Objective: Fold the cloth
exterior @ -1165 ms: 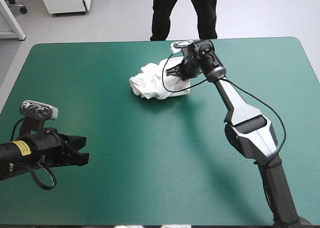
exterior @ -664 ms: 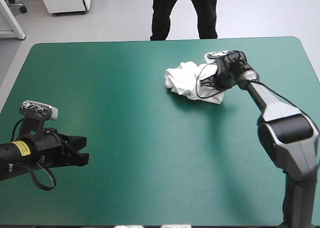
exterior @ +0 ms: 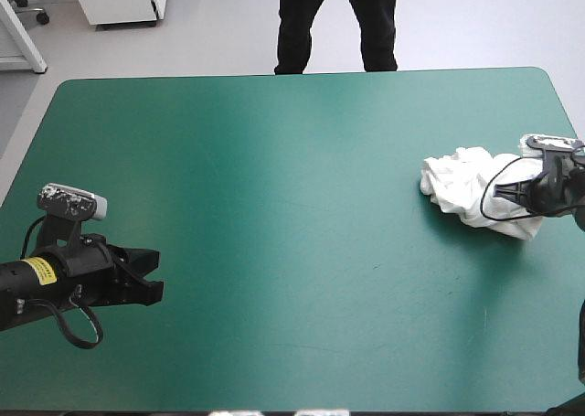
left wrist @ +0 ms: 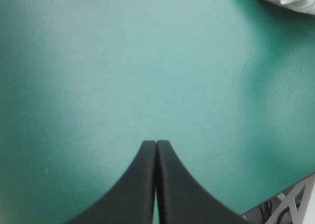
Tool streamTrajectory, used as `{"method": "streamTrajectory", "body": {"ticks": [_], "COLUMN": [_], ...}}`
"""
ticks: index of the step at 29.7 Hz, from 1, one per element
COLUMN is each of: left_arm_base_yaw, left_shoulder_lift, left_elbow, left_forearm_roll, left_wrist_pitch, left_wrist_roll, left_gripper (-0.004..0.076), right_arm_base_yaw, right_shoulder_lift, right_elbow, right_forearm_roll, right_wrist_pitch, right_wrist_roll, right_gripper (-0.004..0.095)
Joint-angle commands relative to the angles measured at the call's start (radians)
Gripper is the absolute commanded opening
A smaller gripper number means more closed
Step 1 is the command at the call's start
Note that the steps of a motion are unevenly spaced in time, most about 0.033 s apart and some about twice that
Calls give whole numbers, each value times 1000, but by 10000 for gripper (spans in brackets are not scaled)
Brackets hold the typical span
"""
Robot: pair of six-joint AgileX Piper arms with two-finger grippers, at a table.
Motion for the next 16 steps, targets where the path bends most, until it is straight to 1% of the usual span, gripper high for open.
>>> {"method": "streamTrajectory", "body": {"ticks": [1,6,12,13,14,16], "left_arm_base_yaw": [1,1,1,1,1,1], "left_shoulder_lift": [-1,-1,-1,-1,-1,-1], "left_elbow": [-23,-23,-23,-23,-23,-23], "left_forearm_roll": [-25,-25,-23,-23,-23,-23], "left_wrist_pitch": [-16,-16,-22,-22,-22,-22], "left_wrist_roll": [1,1,5,5,5,5], "left_gripper": [-9,-9,-9,-9,-9,-9], "right_arm_base_yaw": [-61,-119,-121,-121,-121,-121], "right_shoulder_lift": [-48,-71,-76,-76,-76,-76], "right_elbow": [17,67,72,72,72,72], "right_forearm_roll": [-17,-14,-12,-12,-12,-12], "right_wrist_pitch": [-35,-59,-61,-46,-36,-5], "right_wrist_roll": [-10,-10,-10,-14,-20,-20], "right_gripper": [-17,-17,-12,7,50,200]}}
